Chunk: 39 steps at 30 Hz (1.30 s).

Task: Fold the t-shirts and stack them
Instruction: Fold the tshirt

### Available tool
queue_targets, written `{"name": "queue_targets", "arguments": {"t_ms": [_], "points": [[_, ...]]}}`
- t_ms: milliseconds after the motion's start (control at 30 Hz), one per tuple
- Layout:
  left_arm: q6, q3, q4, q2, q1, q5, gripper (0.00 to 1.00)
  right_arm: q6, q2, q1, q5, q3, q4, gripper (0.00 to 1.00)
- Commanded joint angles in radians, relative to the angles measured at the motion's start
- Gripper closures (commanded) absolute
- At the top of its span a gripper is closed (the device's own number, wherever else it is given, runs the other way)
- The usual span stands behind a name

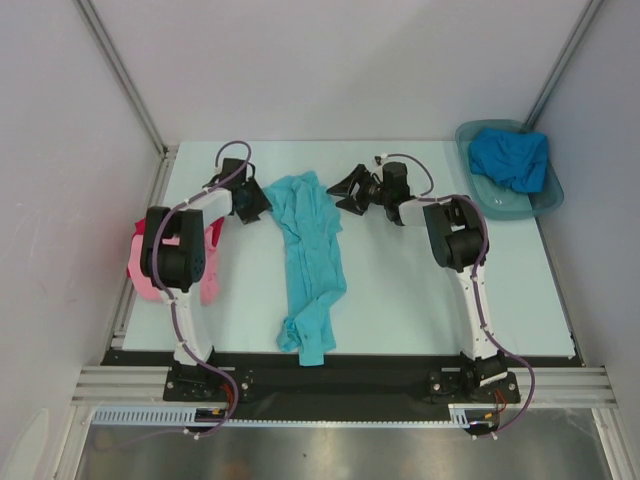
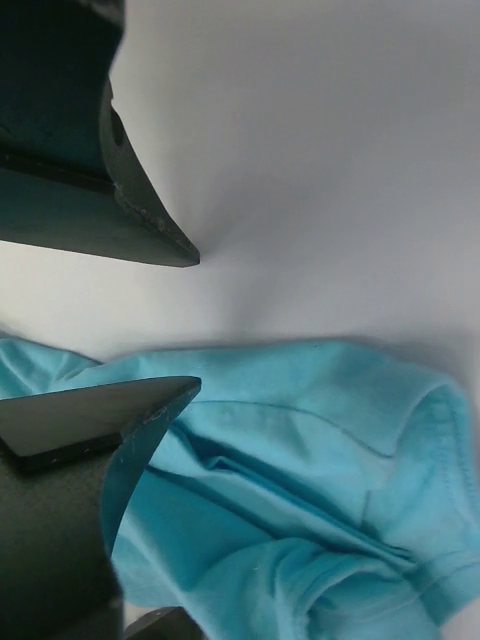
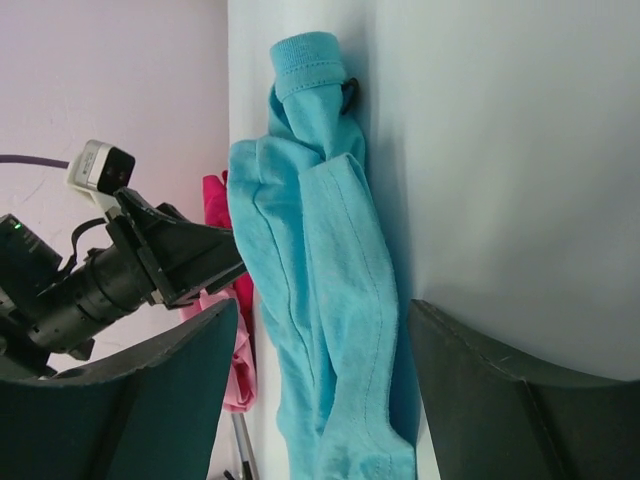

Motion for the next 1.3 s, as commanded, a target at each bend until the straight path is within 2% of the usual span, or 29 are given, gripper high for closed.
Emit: {"name": "queue_targets", "arguments": {"t_ms": [0, 400, 667, 967, 1267], "points": [[-0.008, 0.031, 0.05, 0.053, 0.011, 0.024, 0.46, 0.011, 0.033, -0.01, -0.034, 0.043, 0.036, 0.26], [-0.028, 0.155, 0.1, 0.197, 0.0, 0.093, 0.46, 0.077, 0.165, 0.02, -0.12, 0.199, 0.071, 0.26], [-0.019, 0.167, 0.125, 0.213, -0.022, 0.13, 0.46, 0.109, 0.167, 0.042, -0.131, 0.179, 0.125, 0.27], [0.014, 0.223, 0.131, 0.234, -0.065, 0.217, 0.47, 0.14, 0.186, 0.088, -0.145, 0.193, 0.172, 0.37], [0.067, 0.227, 0.083, 0.196, -0.069, 0.173, 0.49, 0.14, 0.191, 0.089, -0.135, 0.198, 0.168, 0.55]]}}
